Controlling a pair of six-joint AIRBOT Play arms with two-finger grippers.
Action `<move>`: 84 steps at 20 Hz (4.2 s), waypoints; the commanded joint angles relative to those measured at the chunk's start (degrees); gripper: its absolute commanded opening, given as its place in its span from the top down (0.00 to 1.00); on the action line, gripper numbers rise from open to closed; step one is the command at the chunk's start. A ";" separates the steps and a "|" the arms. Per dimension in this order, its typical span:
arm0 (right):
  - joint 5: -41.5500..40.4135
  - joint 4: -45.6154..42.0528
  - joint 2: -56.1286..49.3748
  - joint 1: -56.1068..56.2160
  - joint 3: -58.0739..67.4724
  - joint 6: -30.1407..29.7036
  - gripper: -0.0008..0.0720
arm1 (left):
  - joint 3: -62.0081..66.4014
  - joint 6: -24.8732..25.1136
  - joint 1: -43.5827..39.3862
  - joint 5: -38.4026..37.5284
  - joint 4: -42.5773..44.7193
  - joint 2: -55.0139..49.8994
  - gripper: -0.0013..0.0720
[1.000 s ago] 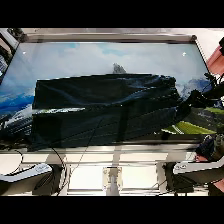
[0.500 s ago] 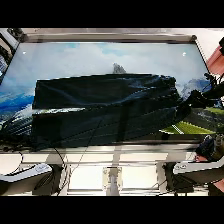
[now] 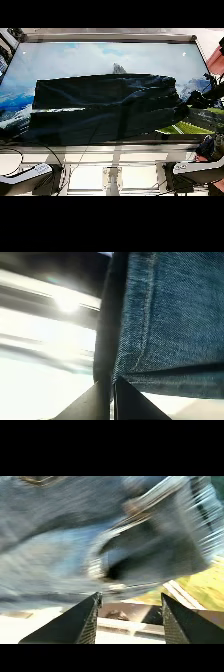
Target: Fold the clothes and pants, and hang the long-sleeved shirts on hangers.
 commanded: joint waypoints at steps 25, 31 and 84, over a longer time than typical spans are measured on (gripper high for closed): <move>-2.73 8.41 -0.07 0.02 -25.00 -29.83 0.68 | 6.91 -6.47 -0.52 7.56 0.52 5.81 0.95; 2.10 0.42 0.02 -0.33 -23.89 -25.62 0.97 | 6.91 -6.40 -0.50 7.78 0.55 5.81 0.95; -39.19 20.02 -4.26 -9.55 -3.48 9.11 0.97 | 34.88 -31.28 -30.73 37.16 -20.55 -25.49 0.95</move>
